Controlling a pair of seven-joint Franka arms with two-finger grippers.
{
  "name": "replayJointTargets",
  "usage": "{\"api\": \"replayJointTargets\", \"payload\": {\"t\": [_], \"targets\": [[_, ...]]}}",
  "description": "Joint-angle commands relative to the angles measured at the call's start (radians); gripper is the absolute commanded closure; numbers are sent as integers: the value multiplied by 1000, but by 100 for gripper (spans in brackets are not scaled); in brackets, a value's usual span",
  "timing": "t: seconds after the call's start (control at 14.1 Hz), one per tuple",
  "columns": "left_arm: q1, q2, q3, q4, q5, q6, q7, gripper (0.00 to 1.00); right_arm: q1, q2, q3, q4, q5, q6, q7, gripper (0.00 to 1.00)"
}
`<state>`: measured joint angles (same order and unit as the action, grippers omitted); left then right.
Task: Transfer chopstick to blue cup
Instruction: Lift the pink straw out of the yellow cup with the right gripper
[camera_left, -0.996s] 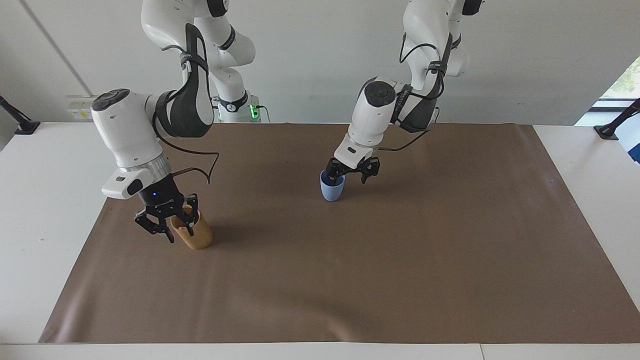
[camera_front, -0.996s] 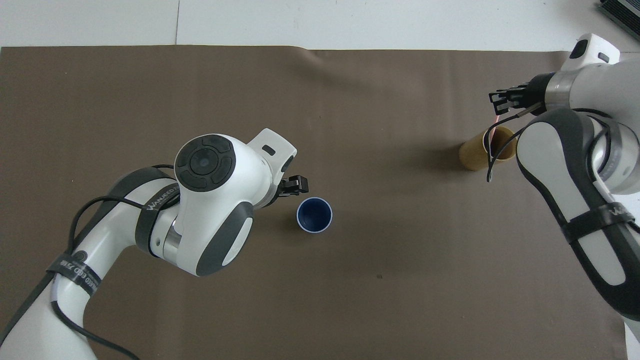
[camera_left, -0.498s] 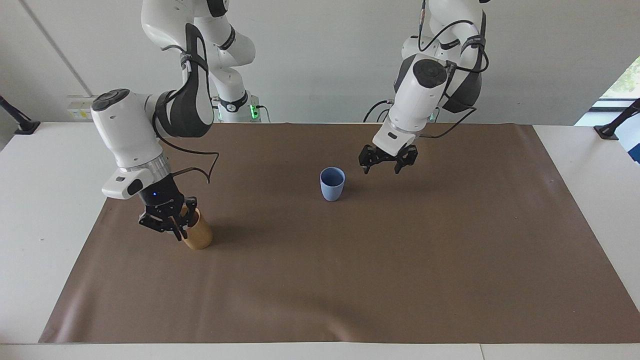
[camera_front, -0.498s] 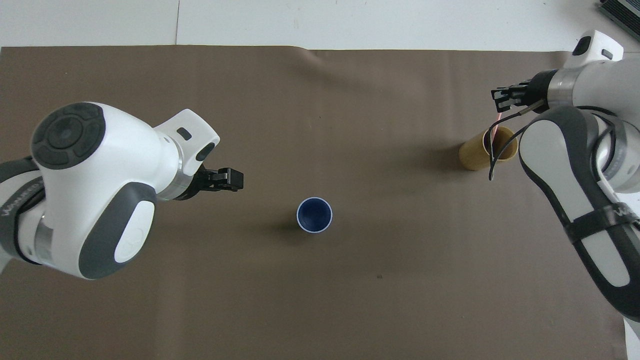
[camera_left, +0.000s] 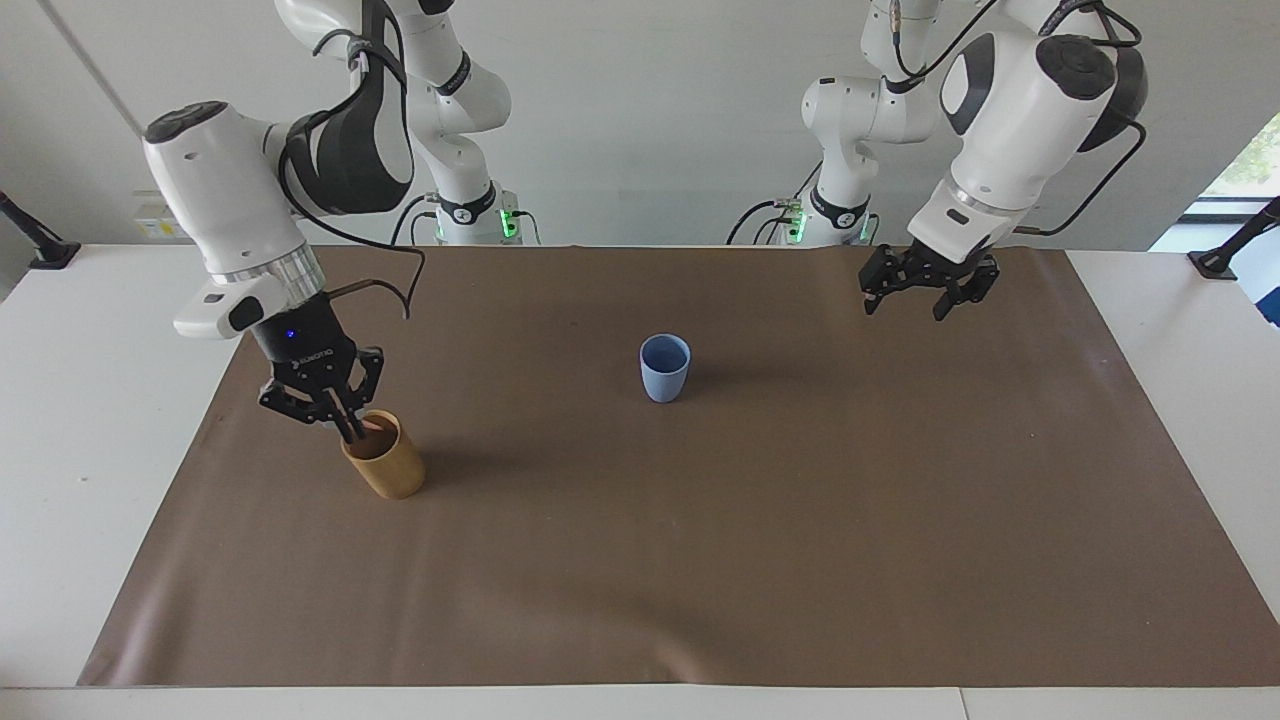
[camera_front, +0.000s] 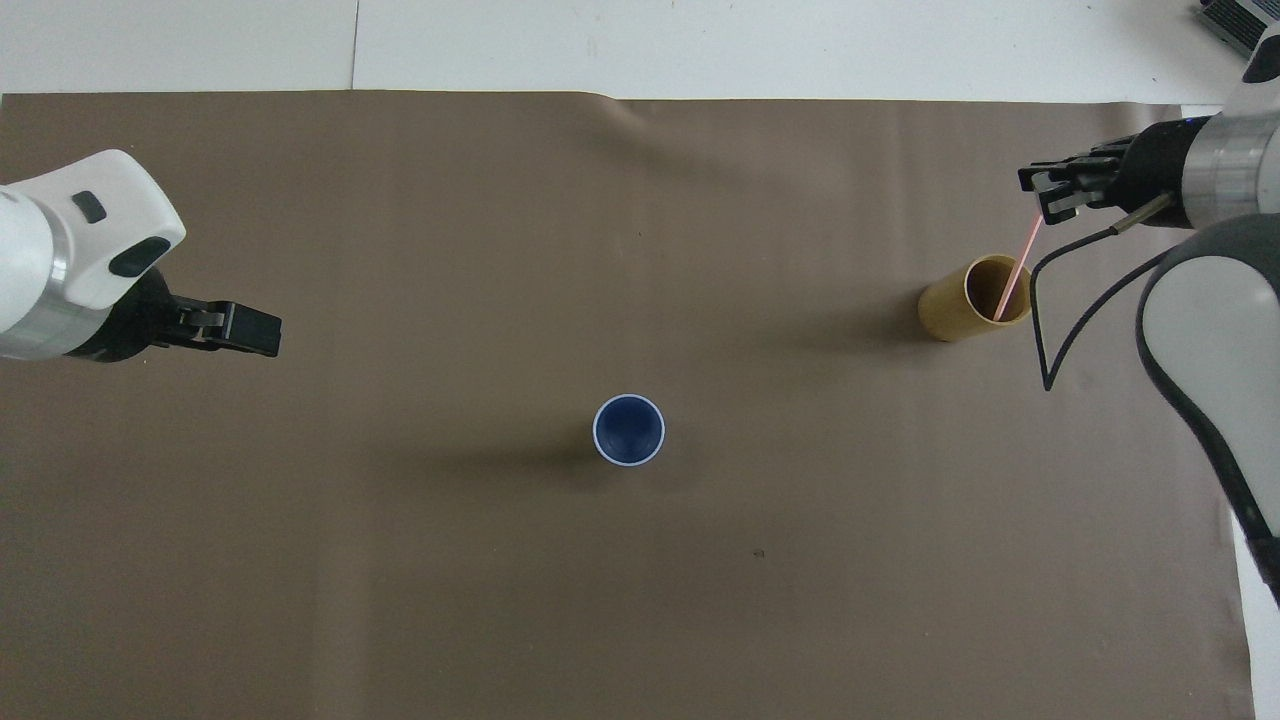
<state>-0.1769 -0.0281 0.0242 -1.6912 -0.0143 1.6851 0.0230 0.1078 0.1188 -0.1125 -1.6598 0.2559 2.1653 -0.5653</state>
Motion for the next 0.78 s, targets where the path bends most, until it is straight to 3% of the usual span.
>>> {"api": "replayJointTargets", "payload": {"t": [0.0,0.36,0.71], "targets": [[42,20,-10,123,60,-90,96,0,-5,-63,27,17,20,-86,-16,100],[63,25,-12,219,21,-223,88,0,24,-68,54,64,17,-124,25,100],[63,8,-12,196,22,-222,91,0,190,-71,77,65,-66,-88,353,100]]}}
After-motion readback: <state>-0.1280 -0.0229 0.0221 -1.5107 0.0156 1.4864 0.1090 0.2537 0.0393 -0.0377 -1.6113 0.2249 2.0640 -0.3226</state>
